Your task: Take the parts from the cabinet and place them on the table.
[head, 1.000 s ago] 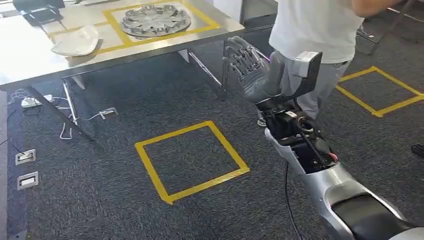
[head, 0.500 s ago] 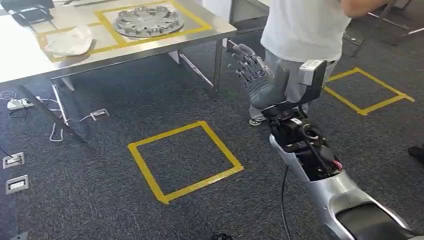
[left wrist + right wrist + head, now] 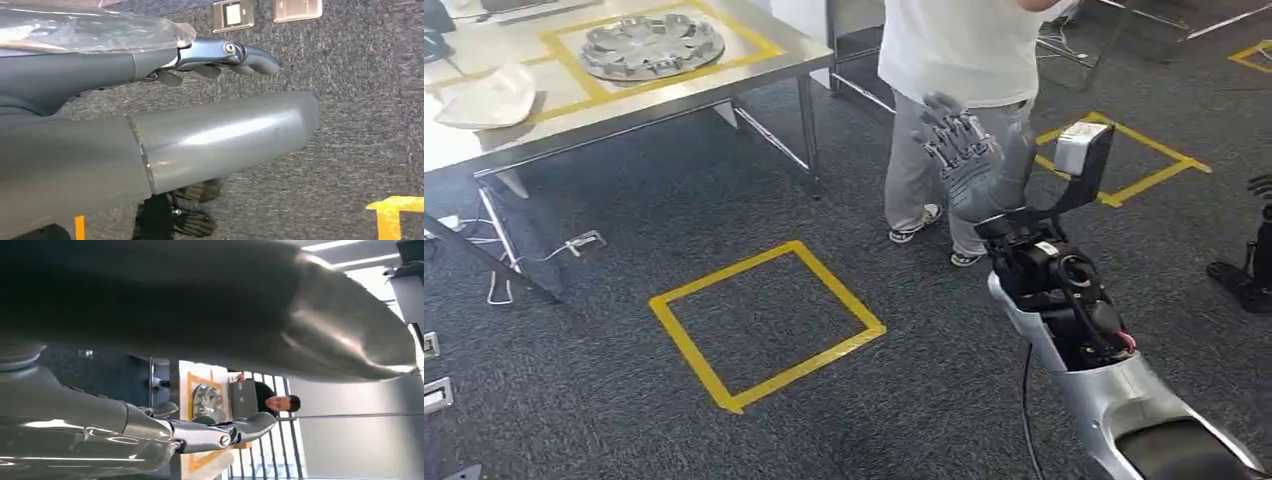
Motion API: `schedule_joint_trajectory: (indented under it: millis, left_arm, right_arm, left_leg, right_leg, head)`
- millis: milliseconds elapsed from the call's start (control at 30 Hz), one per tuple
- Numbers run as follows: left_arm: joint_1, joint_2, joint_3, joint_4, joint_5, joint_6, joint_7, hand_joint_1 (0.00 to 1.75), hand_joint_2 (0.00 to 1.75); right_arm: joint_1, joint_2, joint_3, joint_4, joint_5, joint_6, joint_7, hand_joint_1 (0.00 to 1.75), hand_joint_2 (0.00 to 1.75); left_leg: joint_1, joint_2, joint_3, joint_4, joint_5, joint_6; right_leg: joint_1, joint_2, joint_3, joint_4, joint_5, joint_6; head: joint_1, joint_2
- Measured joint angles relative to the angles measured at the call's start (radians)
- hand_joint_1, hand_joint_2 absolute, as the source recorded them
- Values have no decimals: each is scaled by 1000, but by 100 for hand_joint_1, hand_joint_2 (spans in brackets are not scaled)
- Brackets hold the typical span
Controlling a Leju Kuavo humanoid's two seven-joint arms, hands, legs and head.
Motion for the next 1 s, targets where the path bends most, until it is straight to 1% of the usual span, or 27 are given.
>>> schedule_joint_trajectory:
  millis: [33, 67, 100, 133, 167, 233, 267, 300, 333, 367, 400, 433, 467, 500, 533, 600, 633, 667, 700, 767, 800, 833, 867, 900, 933, 967, 1000]
  left_arm:
    - [-1, -1, 0, 0, -1, 1, 0, 0, 0]
    - [-2, -1, 0, 0, -3, 2, 0, 0, 0]
    - [-4, 0, 0, 0, -3, 3, 0, 0, 0]
    - [-7, 2, 0, 0, -4, 4, 0, 0, 0]
    - [-9, 2, 0, 0, -6, 5, 0, 0, 0]
    - [-10, 2, 0, 0, -6, 9, 0, 0, 0]
    - [-11, 2, 0, 0, -6, 9, 0, 0, 0]
    - [-13, -1, 0, 0, -6, 9, 0, 0, 0]
    - [-16, -1, 0, 0, -6, 9, 0, 0, 0]
    - [-18, -3, 0, 0, -6, 9, 0, 0, 0]
    - [-17, -5, 0, 0, -6, 9, 0, 0, 0]
    - [-15, -5, 0, 0, -6, 9, 0, 0, 0]
    - [-14, -5, 0, 0, -6, 9, 2, 0, 0]
    - [-13, -6, 0, 0, -6, 9, 4, 0, 0]
    - [-13, -7, 0, 0, -6, 9, 5, 0, 0]
    - [-14, -10, 0, 0, -7, 9, 5, 0, 0]
    - [-15, -10, 0, 0, -8, 9, 5, 0, 0]
    - [-17, -7, 0, 0, -9, 9, 5, 0, 0]
    - [-18, -8, 0, 0, -10, 9, 6, 0, 0]
    - [-21, -6, 0, 0, -10, 9, 16, 0, 0]
    - [-23, -6, 0, 0, -10, 8, 24, 0, 0]
    - [-28, -6, 0, 0, -10, 8, 28, 0, 0]
    - [-31, -6, 0, 0, -10, 7, 31, 0, 0]
    - [-37, -5, 0, 0, -9, 7, 37, 0, 0]
    - [-39, -3, 0, 0, -9, 6, 37, 0, 0]
    - [-39, -3, 0, 0, -8, 6, 40, 0, 0]
    - [-38, -3, 0, 0, -8, 5, 40, 0, 0]
  right_arm:
    - [0, 0, -2, -2, 0, -1, 0, 0, 0]
    - [0, 0, -5, -5, 0, -2, 0, 0, 0]
    - [1, 0, -6, -10, 0, -3, 0, 0, 0]
    - [1, 0, -9, -12, 0, -4, -1, 0, 0]
    - [1, -2, -11, -16, 0, -5, 0, 0, 0]
    - [7, -5, -15, -19, 0, -6, 0, 0, 0]
    - [8, -7, -17, -21, 0, -6, 0, 0, 0]
    - [8, -9, -19, -27, 0, -5, 0, 0, 0]
    - [9, -10, -19, -31, 0, -5, -1, 0, 0]
    - [7, -14, -22, -32, 0, -5, 0, 0, 0]
    - [8, -15, -24, -33, 0, -5, 0, 0, 0]
    - [13, -16, -24, -33, 1, -6, -1, 0, 0]
    - [21, -18, -25, -33, 2, -7, -1, 0, 0]
    - [29, -19, -27, -33, 2, -7, -1, 0, 0]
    - [33, -22, -29, -35, 2, -7, -1, 0, 0]
    - [33, -24, -34, -40, 2, -7, -2, 0, 0]
    - [32, -27, -38, -45, 2, -7, -3, 0, 0]
    - [31, -27, -40, -45, 2, -7, -3, 0, 0]
    - [31, -27, -40, -48, 2, -7, -4, 0, 0]
    - [35, -31, -43, -50, 2, -7, -3, 0, 0]
    - [35, -32, -45, -50, 2, -7, -2, 0, 0]
    - [32, -32, -47, -51, 2, -7, -1, 0, 0]
    - [28, -32, -48, -50, 3, -7, 0, 0, 0]
    - [21, -32, -47, -49, 3, -7, 0, 0, 0]
    - [16, -32, -47, -48, 3, -7, 1, 0, 0]
    - [14, -32, -47, -46, 3, -7, 1, 0, 0]
    - [14, -32, -47, -43, 4, -7, 2, 0, 0]
  left_leg:
    - [0, 0, 27, -61, 39, 3]
    - [0, -3, 78, -166, 93, 9]
    - [0, -13, 126, -264, 135, 15]
    - [-1, -35, 152, -318, 131, 21]
    - [-4, -28, 149, -324, 135, 19]
    - [-9, -23, 147, -319, 133, 23]
    - [-9, -20, 147, -322, 135, 28]
    - [3, -12, 152, -334, 142, 37]
    - [2, -8, 155, -336, 144, 40]
    - [3, -6, 155, -336, 142, 45]
    - [1, -1, 154, -336, 142, 46]
    - [1, 3, 154, -336, 142, 47]
    - [1, 7, 153, -335, 142, 47]
    - [2, 11, 154, -334, 142, 46]
    - [2, 15, 154, -333, 141, 45]
    - [3, 21, 155, -329, 138, 40]
    - [1, 24, 156, -325, 134, 34]
    - [-5, 27, 152, -321, 133, 27]
    - [-8, 28, 147, -315, 134, 23]
    - [-8, 37, 146, -320, 140, 13]
    - [-7, 40, 143, -317, 137, 9]
    - [-4, 26, 138, -298, 117, 2]
    - [-4, 19, 125, -271, 98, 0]
    - [-4, 10, 80, -172, 45, -3]
    - [-5, 6, 35, -81, 6, -4]
    - [-5, 3, 2, -16, -13, -3]
    - [-5, 2, -14, 13, -13, -1]
  right_leg:
    - [0, 7, 1, 1, 0, 0]
    - [0, 13, 3, 1, 0, 1]
    - [1, 17, 5, 1, -1, 2]
    - [3, 20, 0, 2, -2, 5]
    - [4, 26, -5, 4, -1, 11]
    - [-1, 30, -7, 2, 1, 22]
    - [-1, 34, -6, 0, 2, 28]
    - [3, 37, -9, 3, -2, 35]
    - [3, 15, -23, 27, -23, 40]
    - [1, 1, -46, 88, -62, 44]
    - [-2, -6, -85, 178, -106, 48]
    - [-4, -10, -126, 268, -141, 51]
    - [-5, -11, -153, 327, -156, 53]
    - [-6, -13, -156, 333, -146, 55]
    - [-7, -14, -136, 293, -117, 55]
    - [-9, -23, -52, 125, -32, 54]
    - [-10, -38, -7, 30, -9, 55]
    - [-2, -51, 1, 16, -27, 51]
    - [-3, -43, -2, 13, -22, 38]
    - [0, -32, -3, 21, -19, 26]
    - [-3, -29, -2, 16, -13, 16]
    - [-5, -27, -2, 14, -9, 11]
    - [-5, -24, -3, 14, -8, 9]
    - [-3, -22, -7, 14, -5, 4]
    - [-1, -17, -10, 14, -3, 0]
    - [2, -13, -12, 15, -3, -2]
    - [4, -9, -12, 15, -2, -3]
  head:
    - [0, 0]
    - [-1, 0]
    - [-1, 0]
    - [-1, 0]
    - [0, 0]
    - [0, 0]
    - [1, 0]
    - [0, 0]
    - [1, 0]
    - [11, 0]
    - [15, 0]
    - [15, 0]
    - [15, 0]
    - [16, 0]
    - [18, 0]
    - [19, 0]
    - [21, 0]
    - [23, 0]
    - [20, 0]
    - [13, 0]
    - [13, 0]
    - [9, 0]
    - [7, 0]
    - [3, 0]
    - [1, 0]
    - [1, 0]
    - [1, 0]
